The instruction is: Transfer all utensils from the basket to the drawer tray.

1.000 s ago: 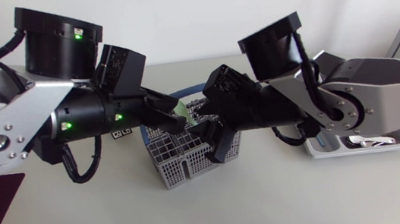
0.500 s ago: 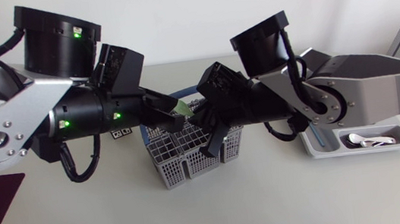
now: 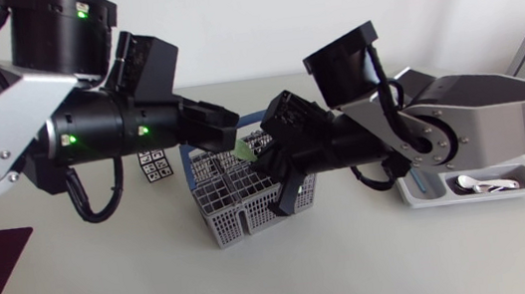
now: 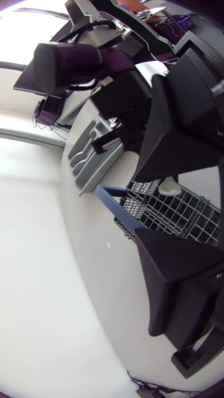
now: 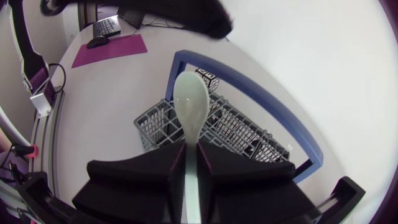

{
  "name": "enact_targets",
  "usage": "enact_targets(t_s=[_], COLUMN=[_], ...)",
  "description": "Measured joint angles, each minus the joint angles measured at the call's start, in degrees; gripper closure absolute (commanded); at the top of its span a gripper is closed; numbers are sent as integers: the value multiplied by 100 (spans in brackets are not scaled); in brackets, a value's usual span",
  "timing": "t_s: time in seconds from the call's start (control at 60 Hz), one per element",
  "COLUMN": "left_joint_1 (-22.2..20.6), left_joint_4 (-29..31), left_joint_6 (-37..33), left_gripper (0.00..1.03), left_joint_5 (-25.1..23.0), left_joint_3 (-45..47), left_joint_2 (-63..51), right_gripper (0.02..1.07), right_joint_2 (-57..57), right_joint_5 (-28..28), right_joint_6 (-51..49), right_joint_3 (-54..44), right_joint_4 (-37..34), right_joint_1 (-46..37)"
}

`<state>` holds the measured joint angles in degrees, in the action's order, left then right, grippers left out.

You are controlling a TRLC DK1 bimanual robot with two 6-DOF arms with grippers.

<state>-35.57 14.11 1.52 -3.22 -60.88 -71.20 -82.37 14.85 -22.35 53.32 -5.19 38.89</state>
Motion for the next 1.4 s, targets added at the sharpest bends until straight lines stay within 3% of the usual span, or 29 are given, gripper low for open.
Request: enact_targets(t_s=[0.133, 0.317, 0.583, 0.783, 1.033, 1.333, 1.4], left_joint_1=[247, 636, 1220, 1530, 1679, 1725, 1759], left_joint_4=[26, 164, 173, 149, 122, 83, 74], left_joint_6=[-2, -127, -525, -734, -782, -822, -866], left_gripper=[21, 21, 21, 20, 20, 20, 20], left_joint_5=[192, 396, 706, 719, 719, 721, 723], left_joint_3=[-219, -282, -157, 94, 498, 844, 933], left_joint_2=[0, 0, -48, -76, -7, 258, 304], right_gripper=[102, 102, 102, 101, 101, 101, 88], right_joint_2=[299, 885, 1014, 59, -1344, -2024, -2129], right_joint_5=[214, 831, 1488, 1488, 925, 358, 262], right_joint_6=[-343, -1482, -4516, -6725, -8188, -8898, -8959], right_joint_3=[-260, -634, -769, -105, 1021, 1086, 1067], right_joint_4=[-494, -1478, -3182, -3978, -4059, -3377, -3064], right_joint_1=[-205, -1366, -4124, -5799, -6763, -7088, -7097])
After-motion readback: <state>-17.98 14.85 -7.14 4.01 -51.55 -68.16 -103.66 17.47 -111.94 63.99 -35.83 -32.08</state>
